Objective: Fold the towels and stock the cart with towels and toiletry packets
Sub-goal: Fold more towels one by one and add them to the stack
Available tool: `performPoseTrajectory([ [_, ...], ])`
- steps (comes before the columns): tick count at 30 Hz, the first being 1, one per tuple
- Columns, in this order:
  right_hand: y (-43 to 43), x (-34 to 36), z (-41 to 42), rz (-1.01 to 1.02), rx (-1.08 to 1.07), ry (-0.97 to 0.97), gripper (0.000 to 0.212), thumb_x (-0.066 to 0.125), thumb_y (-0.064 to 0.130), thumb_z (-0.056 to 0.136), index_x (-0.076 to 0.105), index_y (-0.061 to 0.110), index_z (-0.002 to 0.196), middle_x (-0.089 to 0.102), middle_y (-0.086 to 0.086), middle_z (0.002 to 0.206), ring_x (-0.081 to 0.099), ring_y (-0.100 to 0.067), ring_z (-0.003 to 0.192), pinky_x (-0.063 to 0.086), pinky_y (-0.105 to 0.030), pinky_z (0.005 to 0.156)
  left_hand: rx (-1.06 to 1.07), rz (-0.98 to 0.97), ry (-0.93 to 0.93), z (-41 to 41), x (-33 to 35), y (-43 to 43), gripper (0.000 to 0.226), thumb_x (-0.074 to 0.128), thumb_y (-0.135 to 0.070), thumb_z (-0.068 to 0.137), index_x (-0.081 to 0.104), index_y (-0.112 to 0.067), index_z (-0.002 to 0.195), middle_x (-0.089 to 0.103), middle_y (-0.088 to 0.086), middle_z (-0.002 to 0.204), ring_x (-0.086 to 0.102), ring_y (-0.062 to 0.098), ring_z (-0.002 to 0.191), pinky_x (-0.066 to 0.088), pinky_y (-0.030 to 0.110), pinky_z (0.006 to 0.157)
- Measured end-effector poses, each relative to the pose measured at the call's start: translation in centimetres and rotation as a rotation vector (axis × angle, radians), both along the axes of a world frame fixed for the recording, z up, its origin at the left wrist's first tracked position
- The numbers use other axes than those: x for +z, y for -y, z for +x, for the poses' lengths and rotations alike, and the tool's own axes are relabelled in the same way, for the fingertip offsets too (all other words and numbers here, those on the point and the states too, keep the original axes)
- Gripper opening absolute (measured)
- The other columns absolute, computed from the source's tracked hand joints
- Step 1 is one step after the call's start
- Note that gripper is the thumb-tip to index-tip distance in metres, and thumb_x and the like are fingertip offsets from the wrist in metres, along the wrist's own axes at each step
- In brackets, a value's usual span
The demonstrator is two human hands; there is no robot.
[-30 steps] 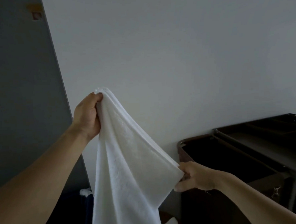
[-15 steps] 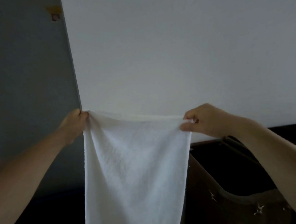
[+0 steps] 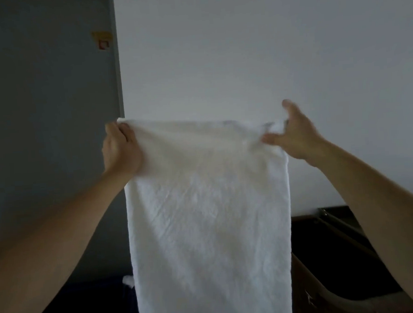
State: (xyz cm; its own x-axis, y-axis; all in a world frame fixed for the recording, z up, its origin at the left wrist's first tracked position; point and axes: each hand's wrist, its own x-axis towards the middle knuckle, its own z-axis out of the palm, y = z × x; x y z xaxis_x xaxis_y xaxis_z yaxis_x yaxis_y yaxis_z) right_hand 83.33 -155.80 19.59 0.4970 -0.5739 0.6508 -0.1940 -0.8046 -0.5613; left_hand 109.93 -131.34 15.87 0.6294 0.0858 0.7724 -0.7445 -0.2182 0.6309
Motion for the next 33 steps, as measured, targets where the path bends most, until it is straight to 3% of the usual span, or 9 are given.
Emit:
performPoseTrajectory([
  [2,0.4,-0.7,-0.2,0.080,-0.008,-0.132,0.053,0.084,0.032,0.078,0.064,-0.001,0.114,0.067,-0.018,0.111,0.063,-0.037,0.105,0.050,-0.043,0.085,0.035,0.127,0.006,0.0,-0.8,0.0,0.023,0.028,-0.028,0.106,0.039,-0.010,0.097,0.052,0.016,0.092,0.048,0.033,0.084,0.028,0.035,0.071],
  [4,0.3,-0.3,-1.2,0.053,-0.054,-0.033,0.037,0.083,0.034,0.079,0.065,0.001,0.082,0.066,-0.016,0.081,0.064,-0.034,0.080,0.046,-0.038,0.067,-0.010,0.176,0.015,0.3,-1.9,0.1,0.023,0.029,-0.029,0.106,0.039,-0.012,0.095,0.047,0.007,0.089,0.044,0.027,0.082,0.030,0.035,0.072],
  [5,0.3,-0.1,-1.4,0.022,-0.093,0.048,0.035,0.081,0.034,0.080,0.063,0.004,0.077,0.063,-0.012,0.076,0.061,-0.031,0.073,0.044,-0.037,0.063,-0.035,0.170,0.017,0.4,-2.0,0.2,0.025,0.029,-0.031,0.106,0.040,-0.012,0.094,0.046,0.004,0.088,0.043,0.025,0.082,0.030,0.034,0.072],
  [7,-0.2,-0.3,-1.5,0.084,-0.067,0.188,0.027,0.075,0.032,0.087,0.060,0.008,0.086,0.064,-0.012,0.084,0.065,-0.028,0.063,0.048,-0.036,0.054,-0.065,0.169,-0.005,0.7,-1.3,0.4,0.027,0.031,-0.032,0.106,0.043,-0.012,0.093,0.046,0.000,0.088,0.043,0.023,0.083,0.030,0.032,0.071],
  [10,-0.9,-2.0,-1.3,0.362,0.094,0.113,0.014,0.065,0.027,0.096,0.056,0.016,0.100,0.063,-0.013,0.102,0.071,-0.028,0.053,0.050,-0.030,0.039,-0.095,0.284,-0.041,1.4,-0.4,0.0,0.031,0.033,-0.032,0.105,0.053,-0.010,0.100,0.052,0.005,0.093,0.049,0.024,0.084,0.034,0.033,0.069],
  [13,-0.9,-2.9,-1.5,0.428,0.150,0.227,0.016,0.067,0.021,0.095,0.054,0.013,0.101,0.062,-0.021,0.111,0.071,-0.032,0.055,0.053,-0.031,0.040,-0.183,0.311,-0.076,1.9,-1.8,-0.1,0.033,0.035,-0.033,0.105,0.056,-0.008,0.101,0.057,0.007,0.089,0.053,0.024,0.075,0.038,0.031,0.057],
  [17,-1.4,-4.1,-0.2,0.402,0.131,0.333,0.019,0.065,0.018,0.097,0.049,0.010,0.104,0.061,-0.023,0.108,0.069,-0.026,0.051,0.059,-0.037,0.048,-0.321,0.098,-0.289,1.6,-2.5,0.6,0.028,0.036,-0.034,0.105,0.053,-0.012,0.103,0.053,0.001,0.087,0.056,0.022,0.058,0.043,0.024,0.036],
  [25,0.5,-5.9,1.9,0.395,0.074,0.278,0.017,0.065,0.020,0.097,0.051,0.010,0.095,0.062,-0.020,0.108,0.072,-0.037,0.069,0.062,-0.050,0.067,-0.384,0.016,-0.422,2.6,-4.4,2.4,0.024,0.039,-0.031,0.105,0.054,-0.013,0.108,0.050,-0.002,0.101,0.060,0.026,0.085,0.061,0.046,0.055],
  [33,3.3,-4.8,4.8,0.351,0.094,0.379,0.019,0.065,0.018,0.096,0.049,0.020,0.085,0.063,-0.024,0.112,0.071,-0.039,0.073,0.061,-0.051,0.068,-0.290,-0.009,-0.339,4.6,-1.9,6.2,0.021,0.040,-0.031,0.104,0.050,-0.013,0.104,0.052,0.001,0.101,0.061,0.024,0.086,0.057,0.033,0.046],
])
